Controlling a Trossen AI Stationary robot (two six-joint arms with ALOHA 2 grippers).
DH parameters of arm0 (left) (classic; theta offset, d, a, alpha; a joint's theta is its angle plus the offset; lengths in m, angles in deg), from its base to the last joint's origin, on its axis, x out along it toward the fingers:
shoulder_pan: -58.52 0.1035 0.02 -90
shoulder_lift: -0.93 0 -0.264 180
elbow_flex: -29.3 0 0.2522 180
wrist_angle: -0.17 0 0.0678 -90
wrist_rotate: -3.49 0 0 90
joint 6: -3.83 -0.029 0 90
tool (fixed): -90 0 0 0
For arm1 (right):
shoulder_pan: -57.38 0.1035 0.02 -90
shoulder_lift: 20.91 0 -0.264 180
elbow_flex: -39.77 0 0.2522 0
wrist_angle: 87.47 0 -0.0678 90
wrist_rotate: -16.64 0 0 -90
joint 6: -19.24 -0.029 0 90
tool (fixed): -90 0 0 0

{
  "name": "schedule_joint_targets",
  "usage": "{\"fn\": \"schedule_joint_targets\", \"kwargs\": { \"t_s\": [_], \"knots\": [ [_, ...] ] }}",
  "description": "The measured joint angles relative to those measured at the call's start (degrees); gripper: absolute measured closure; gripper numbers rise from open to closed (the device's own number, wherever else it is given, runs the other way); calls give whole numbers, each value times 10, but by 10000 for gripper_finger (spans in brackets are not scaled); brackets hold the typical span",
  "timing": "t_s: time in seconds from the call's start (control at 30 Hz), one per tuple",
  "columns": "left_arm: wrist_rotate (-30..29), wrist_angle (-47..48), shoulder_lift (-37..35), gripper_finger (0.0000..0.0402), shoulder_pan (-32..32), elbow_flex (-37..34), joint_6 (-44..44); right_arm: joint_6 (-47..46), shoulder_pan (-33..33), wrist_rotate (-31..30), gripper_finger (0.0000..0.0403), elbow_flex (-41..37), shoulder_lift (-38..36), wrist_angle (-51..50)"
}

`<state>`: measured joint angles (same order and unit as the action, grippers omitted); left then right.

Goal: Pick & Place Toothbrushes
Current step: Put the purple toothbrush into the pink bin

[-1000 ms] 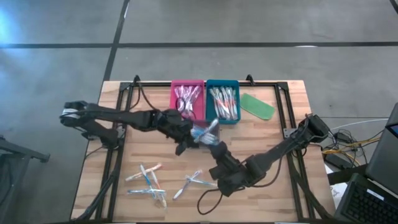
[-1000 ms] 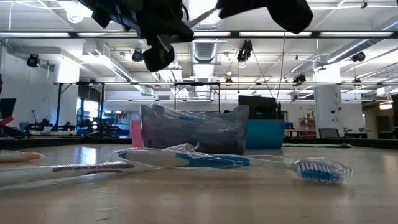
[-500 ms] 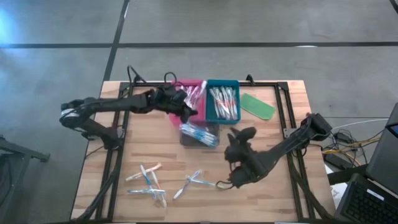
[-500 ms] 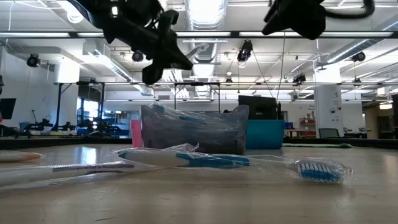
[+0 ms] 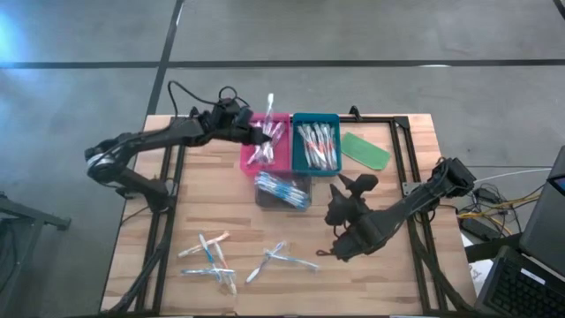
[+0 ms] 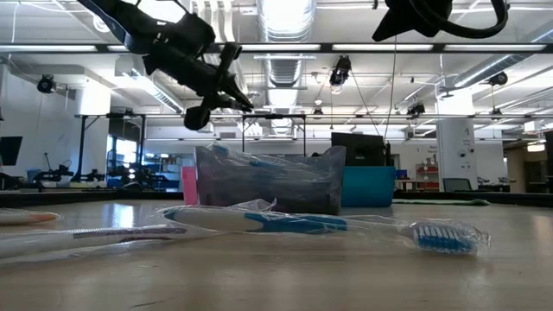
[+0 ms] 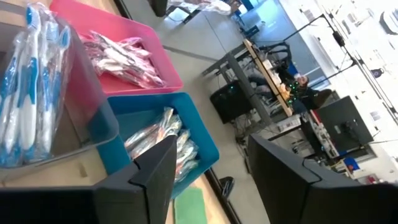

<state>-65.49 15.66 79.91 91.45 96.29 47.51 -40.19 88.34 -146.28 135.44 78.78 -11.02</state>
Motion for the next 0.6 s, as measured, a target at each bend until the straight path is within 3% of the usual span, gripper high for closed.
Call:
{"fn": "schedule_joint_targets", "kwargs": {
  "t_s": [0.17, 0.33, 0.6],
  "knots": [
    [15, -1, 26, 372, 37, 0, 32, -5, -5, 0, 223, 0, -2, 0],
    [69, -7, 76, 381, 65, 0, 47, -13, -15, 0, 233, 0, -2, 1],
    [101, -3, 140, 368, 72, 0, 60, -13, -20, 25, 220, 0, -2, 1]
  ]
}}
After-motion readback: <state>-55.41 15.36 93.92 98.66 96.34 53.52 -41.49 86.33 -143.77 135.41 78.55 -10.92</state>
